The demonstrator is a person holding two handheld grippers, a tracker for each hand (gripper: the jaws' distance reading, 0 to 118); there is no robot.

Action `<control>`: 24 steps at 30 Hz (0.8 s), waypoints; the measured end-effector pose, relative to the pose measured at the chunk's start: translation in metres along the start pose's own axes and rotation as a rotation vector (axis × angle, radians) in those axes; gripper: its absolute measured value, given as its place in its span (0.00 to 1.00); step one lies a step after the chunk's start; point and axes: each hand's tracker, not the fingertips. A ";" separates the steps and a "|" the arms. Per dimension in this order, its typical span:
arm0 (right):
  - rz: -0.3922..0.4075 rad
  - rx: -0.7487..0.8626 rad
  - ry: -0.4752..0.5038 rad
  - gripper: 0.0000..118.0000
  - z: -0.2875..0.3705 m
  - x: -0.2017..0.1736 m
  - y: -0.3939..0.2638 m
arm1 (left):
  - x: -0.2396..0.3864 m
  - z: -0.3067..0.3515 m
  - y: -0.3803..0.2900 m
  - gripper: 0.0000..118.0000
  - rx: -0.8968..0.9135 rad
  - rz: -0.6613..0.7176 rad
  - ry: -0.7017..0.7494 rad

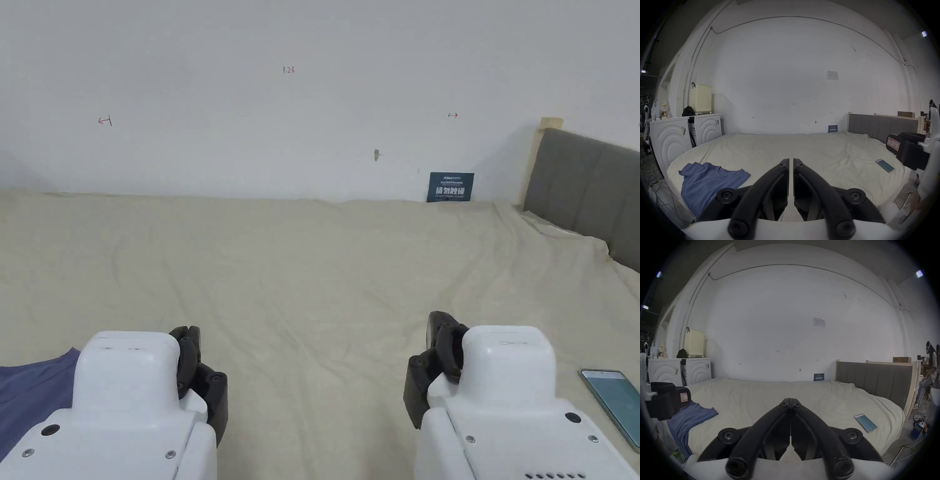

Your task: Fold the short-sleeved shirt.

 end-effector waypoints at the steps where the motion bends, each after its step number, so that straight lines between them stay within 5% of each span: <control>1: 0.005 -0.006 -0.012 0.00 0.001 0.002 0.005 | 0.000 0.000 0.000 0.04 0.004 0.004 -0.003; 18: -0.009 -0.021 -0.026 0.00 -0.011 -0.016 0.004 | -0.006 -0.007 -0.002 0.04 -0.012 0.015 0.005; 24: 0.001 -0.041 0.076 0.00 -0.030 -0.044 -0.002 | -0.025 -0.007 0.003 0.04 -0.016 0.018 0.068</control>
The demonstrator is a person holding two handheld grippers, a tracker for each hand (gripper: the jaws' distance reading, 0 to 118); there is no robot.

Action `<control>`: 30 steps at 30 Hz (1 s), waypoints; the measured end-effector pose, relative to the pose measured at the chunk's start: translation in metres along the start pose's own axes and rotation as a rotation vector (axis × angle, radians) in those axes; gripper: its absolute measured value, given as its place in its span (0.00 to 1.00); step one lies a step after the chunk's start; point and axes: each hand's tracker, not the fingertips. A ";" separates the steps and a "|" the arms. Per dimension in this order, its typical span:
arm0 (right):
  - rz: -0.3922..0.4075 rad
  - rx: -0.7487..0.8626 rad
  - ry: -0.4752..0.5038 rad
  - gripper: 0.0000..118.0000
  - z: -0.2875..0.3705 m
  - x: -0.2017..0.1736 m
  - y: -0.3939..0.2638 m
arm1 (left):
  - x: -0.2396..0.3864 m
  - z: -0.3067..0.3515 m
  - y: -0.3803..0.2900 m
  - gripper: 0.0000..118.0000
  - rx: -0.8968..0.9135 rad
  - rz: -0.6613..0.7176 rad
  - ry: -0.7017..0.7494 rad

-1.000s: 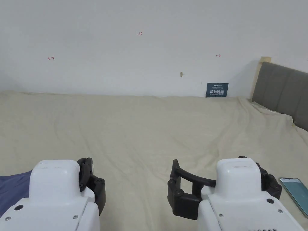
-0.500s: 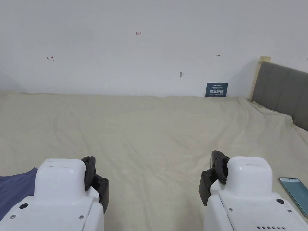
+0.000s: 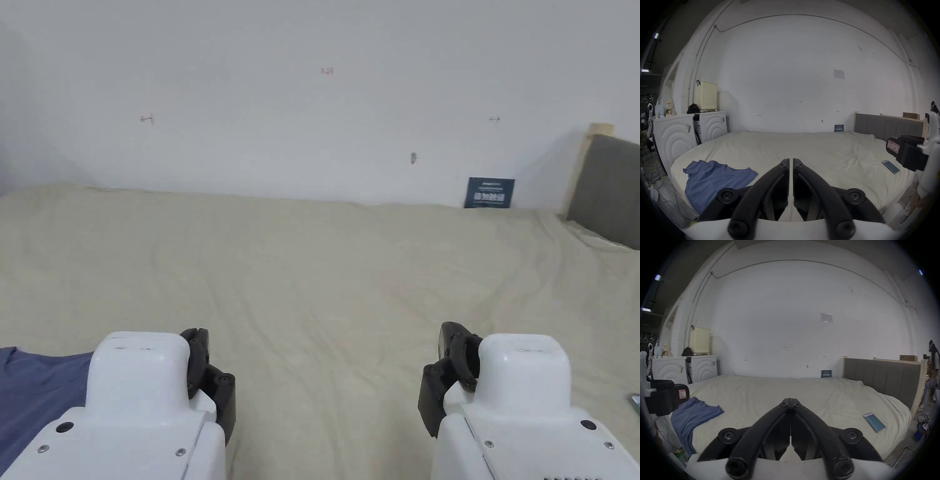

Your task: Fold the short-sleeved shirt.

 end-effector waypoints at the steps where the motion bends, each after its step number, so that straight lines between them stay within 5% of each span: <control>1: 0.003 0.003 0.015 0.00 -0.004 -0.007 -0.002 | -0.006 0.000 0.002 0.03 0.000 0.001 0.011; 18: 0.007 -0.025 0.536 0.00 -0.047 -0.178 -0.001 | -0.158 0.065 0.010 0.03 -0.027 0.066 0.555; 30: 0.080 -0.119 0.685 0.00 -0.063 -0.246 -0.032 | -0.216 0.056 -0.024 0.03 -0.161 0.136 0.658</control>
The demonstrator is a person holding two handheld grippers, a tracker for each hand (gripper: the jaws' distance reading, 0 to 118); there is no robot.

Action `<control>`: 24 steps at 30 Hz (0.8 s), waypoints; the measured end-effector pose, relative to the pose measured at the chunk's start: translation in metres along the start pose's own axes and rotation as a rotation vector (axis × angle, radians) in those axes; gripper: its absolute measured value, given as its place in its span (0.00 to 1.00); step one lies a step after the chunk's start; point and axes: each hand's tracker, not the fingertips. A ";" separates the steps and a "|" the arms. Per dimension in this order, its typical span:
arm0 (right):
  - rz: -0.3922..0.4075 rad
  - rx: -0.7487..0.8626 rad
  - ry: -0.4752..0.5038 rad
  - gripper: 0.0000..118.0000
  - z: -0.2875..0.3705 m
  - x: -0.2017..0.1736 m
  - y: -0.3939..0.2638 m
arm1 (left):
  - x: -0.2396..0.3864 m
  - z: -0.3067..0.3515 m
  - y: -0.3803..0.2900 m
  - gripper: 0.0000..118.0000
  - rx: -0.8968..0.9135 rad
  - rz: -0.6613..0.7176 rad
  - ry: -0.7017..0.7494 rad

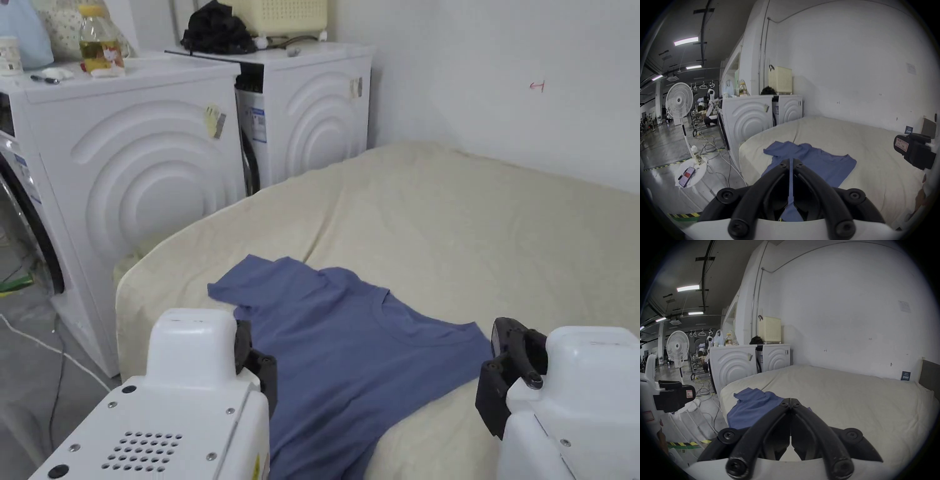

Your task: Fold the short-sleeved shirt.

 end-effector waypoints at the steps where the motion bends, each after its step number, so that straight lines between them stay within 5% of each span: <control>1: 0.007 -0.014 0.007 0.00 -0.006 -0.001 -0.003 | 0.000 -0.009 -0.004 0.04 -0.027 -0.001 -0.004; 11: 0.012 -0.202 0.009 0.00 -0.068 0.007 -0.047 | 0.010 -0.151 -0.060 0.07 -0.357 0.029 -0.116; 12: 0.007 -0.218 0.007 0.00 -0.073 0.010 -0.050 | 0.012 -0.165 -0.064 0.24 -0.381 0.035 -0.132; 13: 0.005 -0.233 -0.001 0.00 -0.078 0.013 -0.053 | 0.013 -0.178 -0.066 0.65 -0.413 0.044 -0.150; 14: 0.003 -0.246 -0.009 0.00 -0.081 0.016 -0.056 | 0.014 -0.192 -0.068 0.93 -0.450 0.054 -0.172; 15: 0.000 -0.256 -0.015 0.00 -0.085 0.019 -0.058 | 0.015 -0.207 -0.071 1.00 -0.476 0.079 -0.213; 24: -0.039 -0.306 -0.052 0.00 -0.096 0.034 -0.069 | 0.035 -0.251 -0.071 0.97 -0.537 -0.001 -0.216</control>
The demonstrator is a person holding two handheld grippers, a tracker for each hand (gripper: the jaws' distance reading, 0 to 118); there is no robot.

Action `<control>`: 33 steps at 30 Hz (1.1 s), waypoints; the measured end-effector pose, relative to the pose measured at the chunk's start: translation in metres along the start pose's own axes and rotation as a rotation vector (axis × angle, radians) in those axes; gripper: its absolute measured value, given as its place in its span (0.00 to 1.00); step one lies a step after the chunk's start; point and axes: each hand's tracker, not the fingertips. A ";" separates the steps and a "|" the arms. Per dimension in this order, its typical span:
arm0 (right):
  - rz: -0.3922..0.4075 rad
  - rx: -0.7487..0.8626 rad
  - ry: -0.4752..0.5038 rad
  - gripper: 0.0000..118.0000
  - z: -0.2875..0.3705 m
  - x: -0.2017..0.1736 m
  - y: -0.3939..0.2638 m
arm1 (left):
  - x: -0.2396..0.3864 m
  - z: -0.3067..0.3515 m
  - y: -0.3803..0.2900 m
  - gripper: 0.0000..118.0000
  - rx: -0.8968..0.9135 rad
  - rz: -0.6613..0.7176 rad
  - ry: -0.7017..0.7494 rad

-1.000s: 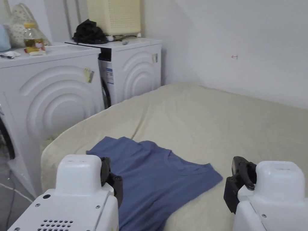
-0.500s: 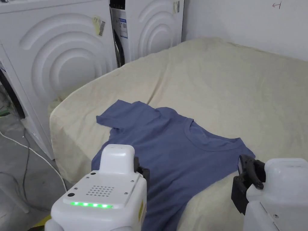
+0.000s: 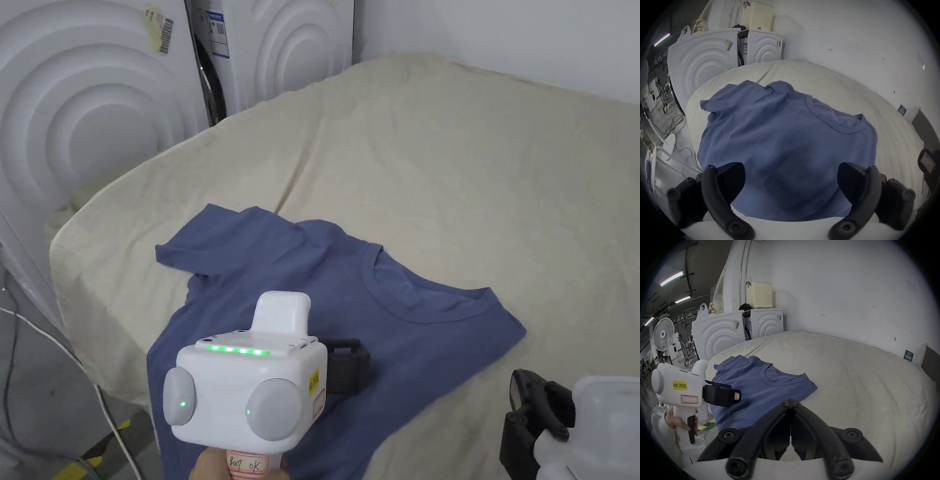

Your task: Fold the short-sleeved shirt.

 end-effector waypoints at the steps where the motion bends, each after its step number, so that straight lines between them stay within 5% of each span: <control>1: 0.001 -0.004 0.000 0.00 0.000 0.000 -0.001 | 0.001 -0.006 0.000 0.97 -0.023 -0.010 0.010; 12: -0.028 -0.040 0.007 0.00 -0.003 0.003 -0.007 | 0.010 -0.018 -0.004 0.83 -0.061 -0.019 0.038; 21: -0.045 -0.054 -0.027 0.00 -0.001 0.010 -0.008 | 0.006 -0.002 0.002 0.07 -0.050 -0.022 0.028; 33: -0.102 -0.059 -0.069 0.00 0.002 0.029 -0.008 | 0.005 0.010 0.008 0.04 -0.045 -0.006 0.055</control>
